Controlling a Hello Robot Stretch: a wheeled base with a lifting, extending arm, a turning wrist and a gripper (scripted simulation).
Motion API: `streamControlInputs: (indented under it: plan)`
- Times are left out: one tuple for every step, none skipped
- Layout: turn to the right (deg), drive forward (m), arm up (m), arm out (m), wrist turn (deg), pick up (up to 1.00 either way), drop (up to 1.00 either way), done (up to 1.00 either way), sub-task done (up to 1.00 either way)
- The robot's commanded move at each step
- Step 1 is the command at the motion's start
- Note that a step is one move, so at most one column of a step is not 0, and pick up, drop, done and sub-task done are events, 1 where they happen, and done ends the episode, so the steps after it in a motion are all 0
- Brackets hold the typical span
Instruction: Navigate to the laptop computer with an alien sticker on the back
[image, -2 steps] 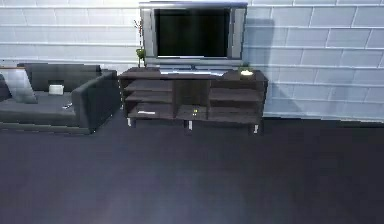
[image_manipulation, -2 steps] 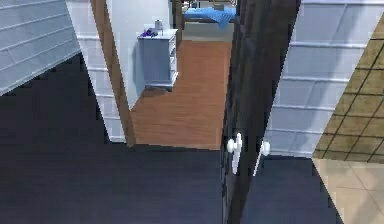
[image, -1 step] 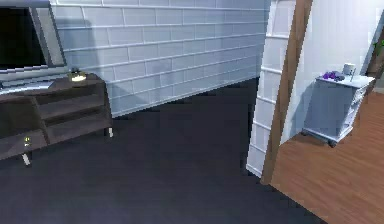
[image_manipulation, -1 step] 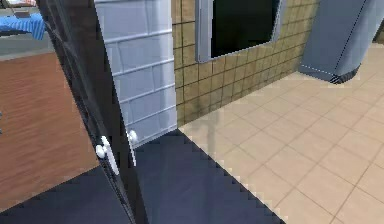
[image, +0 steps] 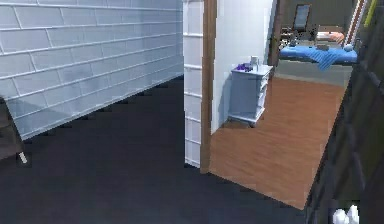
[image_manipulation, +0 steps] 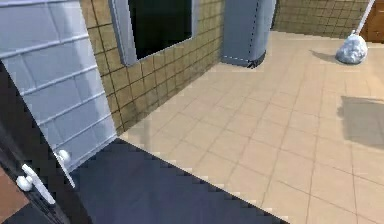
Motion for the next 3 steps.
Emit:
streamControlInputs:
  plan:
    - [0.0, 0.25, 0.0, 0.0, 0.0, 0.0, 0.0, 0.0, 0.0]
    - [18.0, 0.0, 0.0, 0.0, 0.0, 0.0, 0.0, 0.0, 0.0]
    - [0.0, 0.25, 0.0, 0.0, 0.0, 0.0, 0.0, 0.0, 0.0]
